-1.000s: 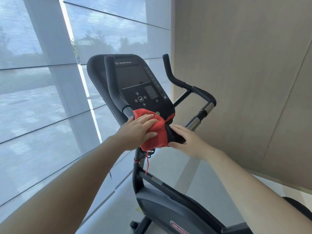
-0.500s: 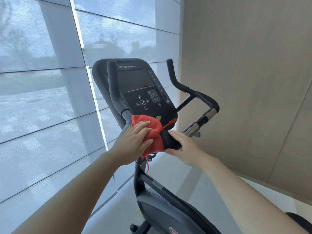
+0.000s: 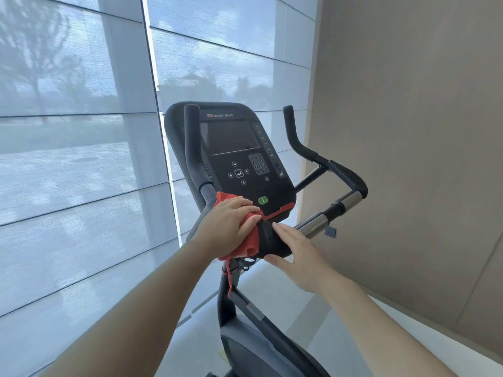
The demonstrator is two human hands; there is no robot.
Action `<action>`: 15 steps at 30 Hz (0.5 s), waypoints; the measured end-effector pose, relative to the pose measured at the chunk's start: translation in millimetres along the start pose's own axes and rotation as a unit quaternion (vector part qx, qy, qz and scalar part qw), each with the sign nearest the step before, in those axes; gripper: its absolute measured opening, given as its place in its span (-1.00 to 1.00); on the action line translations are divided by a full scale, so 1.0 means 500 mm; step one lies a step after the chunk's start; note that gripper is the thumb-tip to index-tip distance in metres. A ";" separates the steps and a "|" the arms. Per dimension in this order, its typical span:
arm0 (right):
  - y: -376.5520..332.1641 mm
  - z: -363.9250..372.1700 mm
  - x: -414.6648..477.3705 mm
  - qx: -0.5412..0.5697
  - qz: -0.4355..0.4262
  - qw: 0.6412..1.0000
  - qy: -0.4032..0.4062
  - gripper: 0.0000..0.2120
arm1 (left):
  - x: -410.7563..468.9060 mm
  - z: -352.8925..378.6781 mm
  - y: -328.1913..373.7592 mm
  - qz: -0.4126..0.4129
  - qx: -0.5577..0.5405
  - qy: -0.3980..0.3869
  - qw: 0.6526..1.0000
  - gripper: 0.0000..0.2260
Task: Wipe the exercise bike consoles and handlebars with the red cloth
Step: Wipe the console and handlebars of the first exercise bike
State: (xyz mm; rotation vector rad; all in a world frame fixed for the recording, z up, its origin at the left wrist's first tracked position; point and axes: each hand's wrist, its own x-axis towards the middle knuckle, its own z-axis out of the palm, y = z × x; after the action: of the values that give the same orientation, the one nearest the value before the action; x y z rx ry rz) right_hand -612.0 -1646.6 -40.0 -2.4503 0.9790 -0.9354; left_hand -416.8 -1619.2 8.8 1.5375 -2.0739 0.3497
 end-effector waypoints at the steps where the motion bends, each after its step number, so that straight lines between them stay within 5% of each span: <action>1: 0.000 -0.001 0.000 0.001 -0.001 1.000 0.001 -0.39 | 0.007 -0.003 -0.005 0.001 0.002 -0.011 1.000 -0.60; 9: -0.009 -0.009 -0.004 0.004 0.007 1.000 -0.017 -0.38 | 0.019 -0.012 -0.010 -0.023 0.002 -0.068 0.997 -0.65; 15: -0.008 -0.012 -0.006 -0.003 0.012 1.000 -0.020 -0.37 | -0.019 -0.055 -0.044 -0.014 -0.049 -0.190 0.981 -0.53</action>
State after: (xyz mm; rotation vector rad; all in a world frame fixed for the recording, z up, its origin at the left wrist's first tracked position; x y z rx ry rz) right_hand -615.8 -1642.0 -35.0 -2.4470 0.9952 -0.8734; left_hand -386.9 -1604.8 23.8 1.6724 -2.3100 -0.0645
